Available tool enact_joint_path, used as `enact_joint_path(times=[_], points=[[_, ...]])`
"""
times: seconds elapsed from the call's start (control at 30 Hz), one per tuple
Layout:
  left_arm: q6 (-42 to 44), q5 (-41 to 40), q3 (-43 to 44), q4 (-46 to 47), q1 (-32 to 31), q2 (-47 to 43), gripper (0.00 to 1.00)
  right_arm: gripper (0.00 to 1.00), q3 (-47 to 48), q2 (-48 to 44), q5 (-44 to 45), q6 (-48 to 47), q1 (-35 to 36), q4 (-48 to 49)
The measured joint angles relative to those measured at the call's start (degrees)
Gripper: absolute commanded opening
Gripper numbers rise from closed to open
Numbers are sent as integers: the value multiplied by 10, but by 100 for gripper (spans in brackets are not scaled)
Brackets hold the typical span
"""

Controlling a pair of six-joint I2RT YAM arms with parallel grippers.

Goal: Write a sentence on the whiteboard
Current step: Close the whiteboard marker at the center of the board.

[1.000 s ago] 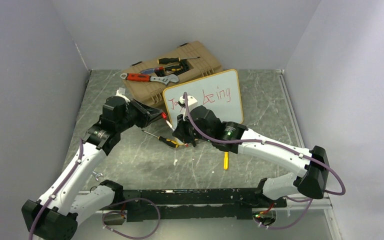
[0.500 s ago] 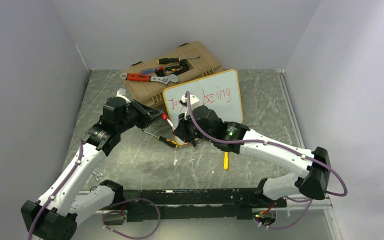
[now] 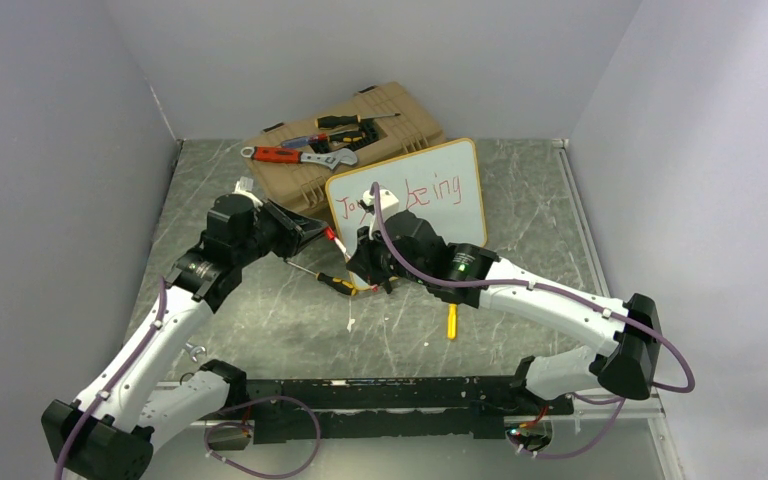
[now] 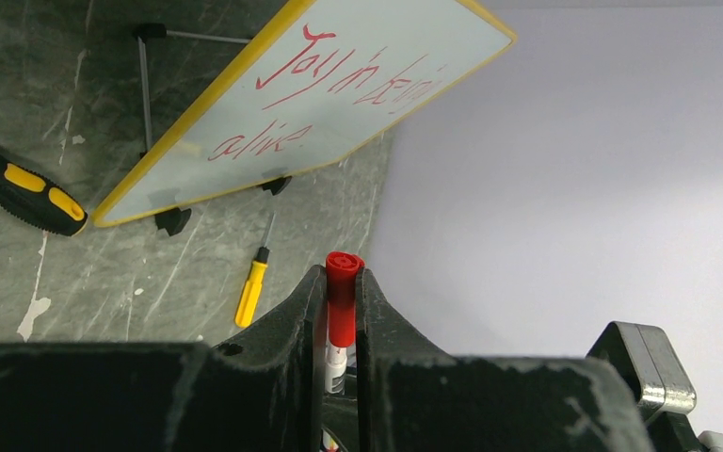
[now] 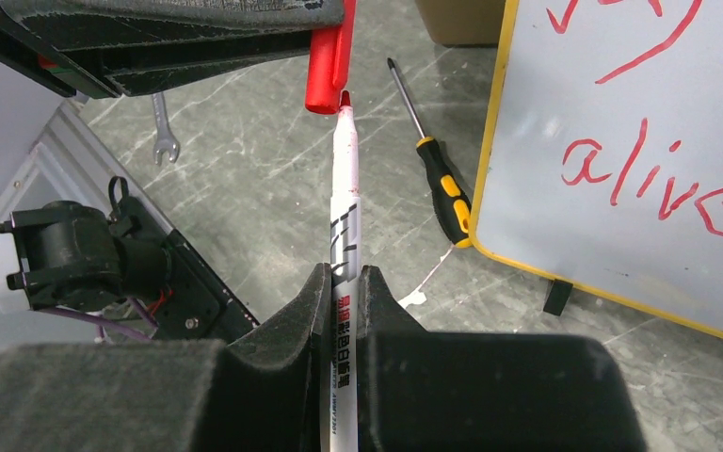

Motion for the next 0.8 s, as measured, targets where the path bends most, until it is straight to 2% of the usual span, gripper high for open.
enact_joint_path(times=[0.8], points=[[0, -17, 0, 0, -1, 4, 0, 0, 0, 5, -2, -1, 0, 0]])
